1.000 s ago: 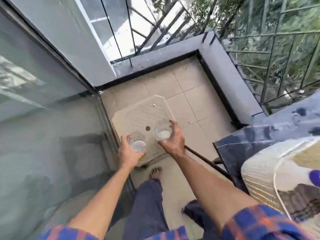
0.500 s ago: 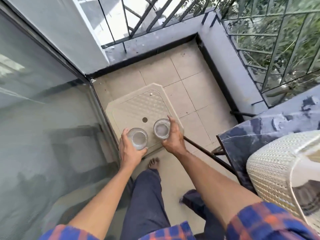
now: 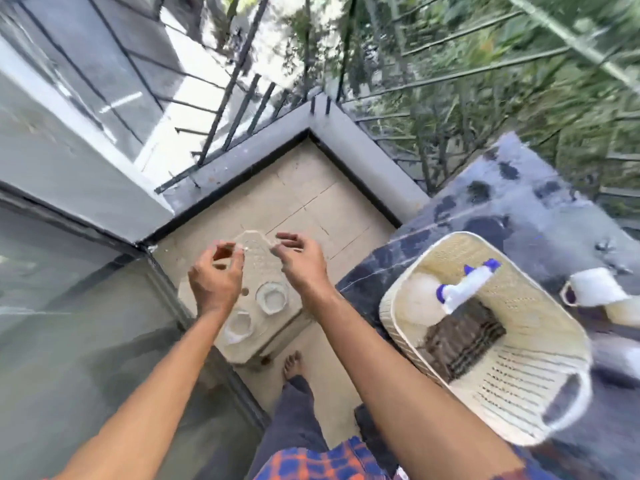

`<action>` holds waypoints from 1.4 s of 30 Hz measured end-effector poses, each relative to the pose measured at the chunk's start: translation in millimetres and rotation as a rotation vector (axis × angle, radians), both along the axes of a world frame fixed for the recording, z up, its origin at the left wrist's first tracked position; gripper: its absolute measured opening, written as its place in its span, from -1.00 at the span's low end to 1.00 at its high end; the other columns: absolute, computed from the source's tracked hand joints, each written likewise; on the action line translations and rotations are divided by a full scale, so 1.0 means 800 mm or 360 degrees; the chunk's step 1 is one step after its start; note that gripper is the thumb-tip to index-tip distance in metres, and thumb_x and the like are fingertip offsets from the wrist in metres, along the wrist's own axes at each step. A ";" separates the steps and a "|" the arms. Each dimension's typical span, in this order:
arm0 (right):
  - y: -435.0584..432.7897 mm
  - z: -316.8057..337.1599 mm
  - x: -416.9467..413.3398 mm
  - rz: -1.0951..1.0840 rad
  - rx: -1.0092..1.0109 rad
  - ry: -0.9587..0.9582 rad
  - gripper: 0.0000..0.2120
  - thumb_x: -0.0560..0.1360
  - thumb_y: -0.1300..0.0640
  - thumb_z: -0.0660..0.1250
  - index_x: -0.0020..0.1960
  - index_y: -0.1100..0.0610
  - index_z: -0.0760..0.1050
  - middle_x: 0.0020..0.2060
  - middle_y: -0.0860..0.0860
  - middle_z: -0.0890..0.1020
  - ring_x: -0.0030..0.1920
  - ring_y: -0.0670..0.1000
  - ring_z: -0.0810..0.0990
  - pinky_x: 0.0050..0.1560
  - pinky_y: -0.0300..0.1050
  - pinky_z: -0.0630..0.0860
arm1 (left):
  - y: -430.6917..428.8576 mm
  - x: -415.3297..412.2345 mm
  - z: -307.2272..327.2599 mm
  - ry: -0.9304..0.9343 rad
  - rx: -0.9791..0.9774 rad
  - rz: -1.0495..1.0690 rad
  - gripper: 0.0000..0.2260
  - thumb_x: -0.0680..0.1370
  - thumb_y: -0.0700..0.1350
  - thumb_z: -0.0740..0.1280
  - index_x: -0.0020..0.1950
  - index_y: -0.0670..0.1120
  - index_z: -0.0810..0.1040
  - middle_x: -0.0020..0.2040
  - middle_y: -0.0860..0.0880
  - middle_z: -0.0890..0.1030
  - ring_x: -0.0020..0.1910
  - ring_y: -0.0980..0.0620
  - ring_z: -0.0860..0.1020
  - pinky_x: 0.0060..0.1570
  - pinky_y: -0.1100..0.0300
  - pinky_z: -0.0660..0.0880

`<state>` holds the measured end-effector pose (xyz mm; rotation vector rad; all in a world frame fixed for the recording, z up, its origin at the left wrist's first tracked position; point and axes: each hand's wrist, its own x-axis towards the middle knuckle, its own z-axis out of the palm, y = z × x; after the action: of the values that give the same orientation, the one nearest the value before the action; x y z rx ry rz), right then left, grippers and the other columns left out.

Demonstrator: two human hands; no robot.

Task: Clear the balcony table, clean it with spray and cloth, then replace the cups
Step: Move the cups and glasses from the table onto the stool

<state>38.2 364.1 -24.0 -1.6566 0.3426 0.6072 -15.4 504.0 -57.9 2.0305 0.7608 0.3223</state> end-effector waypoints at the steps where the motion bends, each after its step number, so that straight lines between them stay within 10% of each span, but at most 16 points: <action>1: -0.013 0.036 0.011 -0.0004 0.0108 -0.0063 -0.84 0.53 0.15 0.46 0.06 -0.06 0.62 0.05 -0.01 0.67 0.05 -0.05 0.64 0.07 -0.10 0.61 | -0.015 0.026 0.030 -0.0084 -0.0003 -0.0052 -0.83 0.55 -0.01 0.38 0.01 -0.10 0.64 -0.11 -0.10 0.69 -0.20 0.03 0.62 -0.13 0.36 0.51; 11: -0.401 0.237 0.053 -0.0547 -0.0176 -0.0976 -0.81 0.46 0.16 0.46 0.06 0.18 0.62 -0.17 0.00 0.65 -0.26 -0.25 0.58 -0.19 -0.39 0.48 | -0.348 0.185 0.217 -0.0505 -0.0288 -0.1271 -0.96 0.47 0.10 0.33 -0.09 0.22 0.55 -0.25 0.22 0.63 -0.26 0.35 0.57 -0.17 0.39 0.48; 17: -0.701 0.159 -0.008 -0.1104 -0.0804 -0.0671 -0.85 0.49 0.36 0.44 0.01 0.17 0.61 -0.22 0.03 0.63 -0.31 -0.28 0.54 -0.17 -0.29 0.47 | -0.594 0.202 0.206 -0.0003 0.0141 -0.2262 -0.51 0.35 0.15 0.36 0.19 -0.08 0.58 0.01 -0.10 0.64 -0.01 -0.02 0.62 0.09 0.11 0.53; 22: -0.822 0.063 -0.048 -0.0865 -0.1148 -0.0165 -0.56 0.38 0.10 0.59 0.23 0.07 0.60 0.00 0.03 0.64 0.09 0.05 0.63 0.20 0.01 0.54 | -0.734 0.192 0.142 0.0299 0.0873 -0.2760 -0.39 0.40 0.05 0.51 0.41 -0.04 0.46 0.36 -0.14 0.52 0.34 -0.16 0.47 0.30 0.02 0.42; 30: -0.834 0.010 -0.028 -0.0205 -0.1317 -0.0107 -0.26 0.30 -0.15 0.51 0.45 -0.18 0.38 0.37 0.00 0.49 0.42 0.14 0.40 0.34 0.19 0.42 | -0.784 0.205 0.038 0.0392 0.1645 -0.3016 -0.26 0.37 0.08 0.47 0.52 0.06 0.30 0.50 -0.01 0.33 0.54 -0.16 0.20 0.32 -0.19 0.41; 42: -0.878 -0.025 -0.088 -0.0923 -0.1389 0.0586 -0.37 0.46 -0.38 0.32 0.39 -0.03 0.44 0.40 0.10 0.39 0.41 0.27 0.35 0.33 0.24 0.31 | -0.774 0.216 0.016 0.0133 0.1672 -0.2987 -0.33 0.24 0.14 0.51 0.32 0.07 0.43 0.21 0.02 0.56 0.19 -0.16 0.51 0.01 -0.04 0.51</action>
<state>-32.2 -338.3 -44.4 -2.1037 1.4598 0.3155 157.0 -114.9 -45.2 2.6848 -1.7049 -0.5972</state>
